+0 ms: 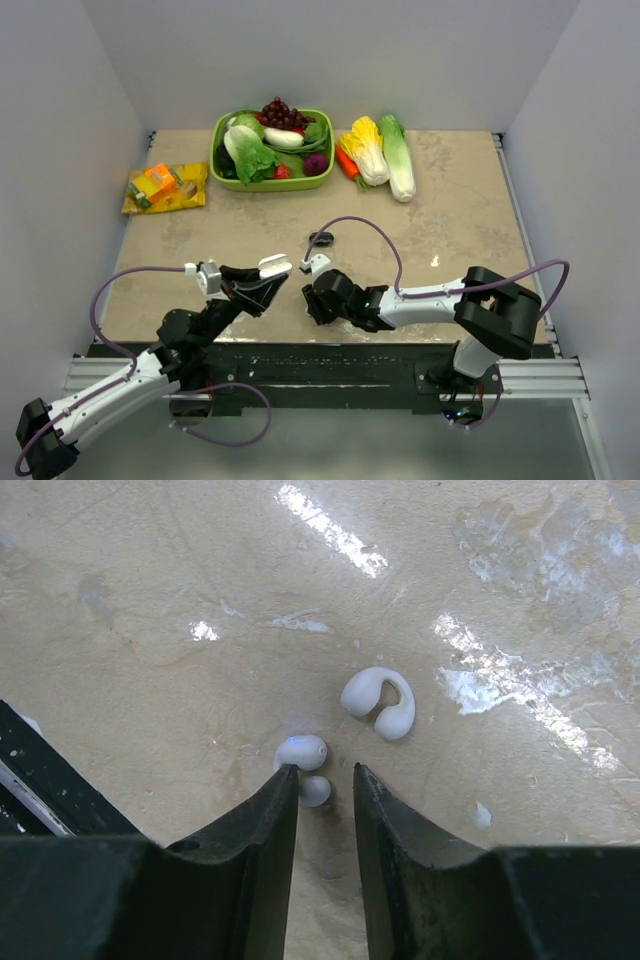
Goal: Insert the wireless bluetooth earbuds into the charging case
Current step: Pick up the earbud from the center of the board.
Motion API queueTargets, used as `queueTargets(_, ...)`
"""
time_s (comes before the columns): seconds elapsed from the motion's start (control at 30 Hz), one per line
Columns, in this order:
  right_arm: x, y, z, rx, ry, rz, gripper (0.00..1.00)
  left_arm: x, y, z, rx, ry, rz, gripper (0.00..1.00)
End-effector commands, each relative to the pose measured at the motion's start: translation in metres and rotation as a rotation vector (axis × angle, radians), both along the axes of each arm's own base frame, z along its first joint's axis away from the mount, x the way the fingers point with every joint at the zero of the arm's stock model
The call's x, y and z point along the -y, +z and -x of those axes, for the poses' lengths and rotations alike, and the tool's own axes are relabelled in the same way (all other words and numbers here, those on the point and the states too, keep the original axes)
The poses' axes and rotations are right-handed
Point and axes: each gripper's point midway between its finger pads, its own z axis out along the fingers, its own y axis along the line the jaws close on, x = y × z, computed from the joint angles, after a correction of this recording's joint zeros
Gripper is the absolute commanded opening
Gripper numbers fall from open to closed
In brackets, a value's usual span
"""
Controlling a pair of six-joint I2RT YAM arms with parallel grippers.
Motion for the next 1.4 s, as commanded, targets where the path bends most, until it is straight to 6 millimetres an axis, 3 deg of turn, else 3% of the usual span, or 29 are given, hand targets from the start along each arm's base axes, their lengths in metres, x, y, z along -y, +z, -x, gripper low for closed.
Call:
queueTargets(0.0,0.002,0.014,-0.006,0.034,-0.034,-0.035,0.38,0.002,-0.044,0.002,-0.048,-0.017,-0.039,0.00)
queueTargets(0.07,0.001,0.023,-0.007,0.057,-0.032,-0.071,0.49,0.003,-0.045,0.002,-0.049,-0.018,-0.040,0.00)
queueTargets(0.13,-0.003,0.034,-0.006,0.069,-0.023,-0.109,0.54,0.003,-0.045,0.003,-0.047,-0.020,-0.039,0.00)
queueTargets(0.4,-0.024,0.063,0.010,0.065,0.094,-0.189,0.55,0.003,-0.045,0.002,-0.047,-0.019,-0.033,0.00)
queueTargets(0.77,-0.037,0.040,0.023,-0.002,0.171,-0.147,0.52,0.003,-0.047,0.003,-0.052,-0.023,-0.031,0.00)
queueTargets(1.37,-0.024,0.008,0.012,-0.018,0.097,-0.036,0.52,0.003,-0.047,0.003,-0.053,-0.023,-0.038,0.00)
